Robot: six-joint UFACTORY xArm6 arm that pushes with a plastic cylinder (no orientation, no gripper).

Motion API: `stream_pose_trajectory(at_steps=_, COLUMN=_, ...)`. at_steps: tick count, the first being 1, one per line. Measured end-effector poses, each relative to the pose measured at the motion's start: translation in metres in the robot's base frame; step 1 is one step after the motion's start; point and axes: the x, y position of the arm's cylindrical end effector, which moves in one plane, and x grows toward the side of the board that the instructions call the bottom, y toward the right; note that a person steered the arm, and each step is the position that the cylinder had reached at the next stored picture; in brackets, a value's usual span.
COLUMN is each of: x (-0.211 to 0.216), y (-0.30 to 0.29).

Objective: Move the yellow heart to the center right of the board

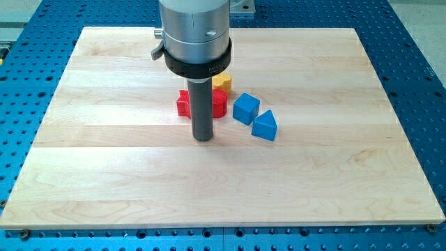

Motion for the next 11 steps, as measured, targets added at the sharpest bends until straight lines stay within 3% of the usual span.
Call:
stream_pose_trajectory(at_steps=9, x=0.012, y=-0.009)
stream_pose_trajectory(at_steps=11, x=0.016, y=0.052)
